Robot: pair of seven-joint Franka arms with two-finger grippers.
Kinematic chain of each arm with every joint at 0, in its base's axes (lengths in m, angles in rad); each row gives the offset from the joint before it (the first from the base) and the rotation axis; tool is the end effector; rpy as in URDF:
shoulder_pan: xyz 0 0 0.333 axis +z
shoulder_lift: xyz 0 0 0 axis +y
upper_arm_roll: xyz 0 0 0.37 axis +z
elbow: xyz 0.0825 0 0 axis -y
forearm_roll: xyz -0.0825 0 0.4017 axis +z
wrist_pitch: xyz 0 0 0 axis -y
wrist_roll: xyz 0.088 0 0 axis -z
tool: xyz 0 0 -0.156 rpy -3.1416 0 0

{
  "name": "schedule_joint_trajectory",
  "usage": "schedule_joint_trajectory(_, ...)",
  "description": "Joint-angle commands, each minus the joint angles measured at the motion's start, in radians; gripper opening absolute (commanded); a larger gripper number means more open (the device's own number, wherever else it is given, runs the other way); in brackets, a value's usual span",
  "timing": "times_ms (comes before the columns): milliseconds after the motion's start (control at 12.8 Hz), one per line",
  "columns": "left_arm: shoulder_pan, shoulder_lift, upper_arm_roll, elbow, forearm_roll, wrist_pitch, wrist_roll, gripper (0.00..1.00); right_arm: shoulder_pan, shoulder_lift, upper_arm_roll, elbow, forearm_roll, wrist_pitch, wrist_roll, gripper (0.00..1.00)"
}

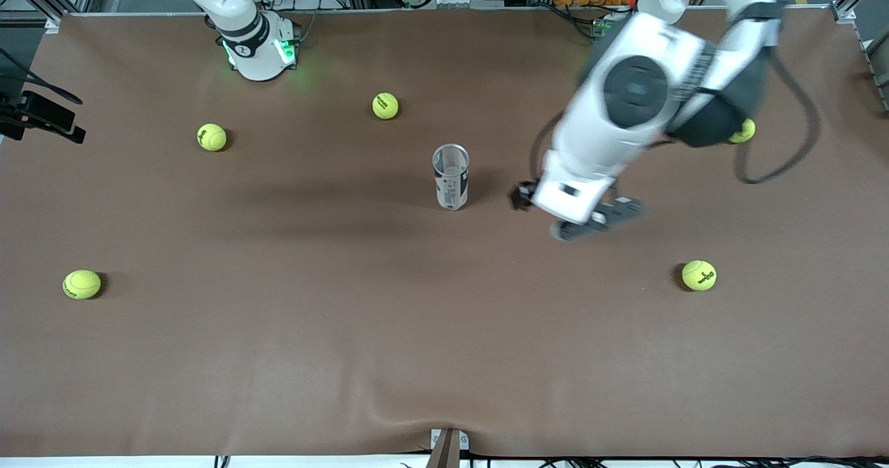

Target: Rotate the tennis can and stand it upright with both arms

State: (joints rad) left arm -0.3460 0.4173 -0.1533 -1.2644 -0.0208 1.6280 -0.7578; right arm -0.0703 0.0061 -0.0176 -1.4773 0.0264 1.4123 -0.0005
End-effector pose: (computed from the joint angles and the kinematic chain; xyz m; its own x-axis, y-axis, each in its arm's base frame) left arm 0.6337 -0.3256 0.5178 0.9595 0.2660 -0.0925 0.2694 -0.9627 0.0260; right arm 0.5527 -0.0442 0.6579 0.9940 -0.0829 -0.0710 -0.0850 -0.9960 -0.0262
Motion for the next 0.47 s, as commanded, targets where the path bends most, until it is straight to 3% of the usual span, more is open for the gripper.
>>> schedule_joint_trajectory(0,0.105,-0.046,-0.026,-0.013,0.01,-0.031,0.113,1.0,-0.003,0.006,0.008,0.014,-0.005,-0.003,0.014,1.0)
schedule_joint_trajectory(235,0.189,-0.077,-0.025,-0.013,0.019,-0.056,0.251,1.0,-0.003,0.006,0.008,0.014,-0.006,-0.003,0.014,1.0)
schedule_joint_trajectory(392,0.194,-0.115,0.032,-0.021,0.025,-0.085,0.374,1.0,-0.005,0.006,0.008,0.014,-0.006,-0.003,0.014,1.0)
